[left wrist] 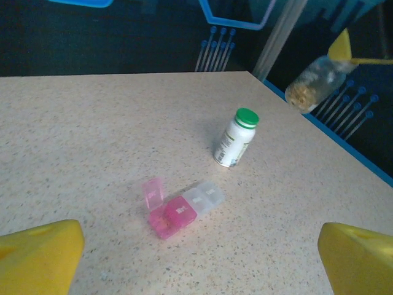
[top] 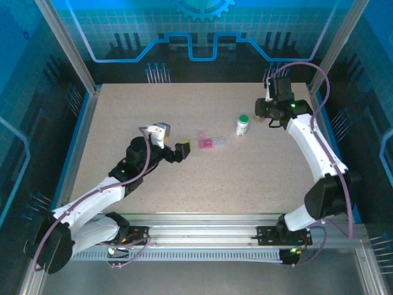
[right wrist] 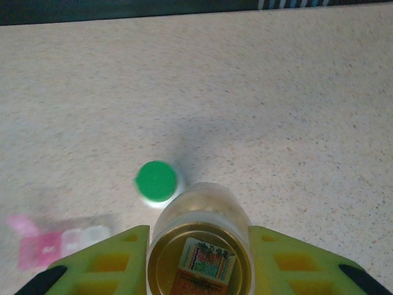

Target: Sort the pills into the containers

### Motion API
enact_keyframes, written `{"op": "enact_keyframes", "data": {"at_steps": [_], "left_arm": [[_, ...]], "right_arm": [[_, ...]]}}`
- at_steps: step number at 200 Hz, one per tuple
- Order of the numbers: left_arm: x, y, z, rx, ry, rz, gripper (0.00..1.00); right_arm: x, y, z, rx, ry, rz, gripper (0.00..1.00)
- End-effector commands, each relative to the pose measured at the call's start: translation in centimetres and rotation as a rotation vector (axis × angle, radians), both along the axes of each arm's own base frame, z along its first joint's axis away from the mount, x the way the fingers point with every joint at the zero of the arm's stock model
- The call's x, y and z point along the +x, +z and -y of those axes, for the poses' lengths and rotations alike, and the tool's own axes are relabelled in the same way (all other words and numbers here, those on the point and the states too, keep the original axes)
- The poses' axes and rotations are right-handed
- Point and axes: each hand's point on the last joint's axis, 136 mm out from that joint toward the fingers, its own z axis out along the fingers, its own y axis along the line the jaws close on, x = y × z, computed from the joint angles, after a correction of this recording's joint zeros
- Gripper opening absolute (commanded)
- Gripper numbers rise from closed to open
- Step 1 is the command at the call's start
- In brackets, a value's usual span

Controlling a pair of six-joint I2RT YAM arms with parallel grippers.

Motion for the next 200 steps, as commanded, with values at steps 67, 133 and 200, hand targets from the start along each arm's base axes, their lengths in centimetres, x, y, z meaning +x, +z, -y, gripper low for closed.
{"op": "enact_keyframes", "data": {"at_steps": [67,133,200], "left_arm": [[-2.7,1.6,5.5,0.107,-0.392,0.435,0.99],[-3.0,1.3,7.6,0.054,-0.496,0.612,0.98],[-3.6,1.2,9.3,0.049,-0.554,0.577,0.94]], "right_arm": [[-10.3,4.4,-13.0,0.102,0.507,-0.038,0.36],[-14.5,6.2,-19.6,0.327,0.777,-0.037,0.37],[-15.0,6.3,-20.9,0.376,0.820,-0.033,0.37]]}}
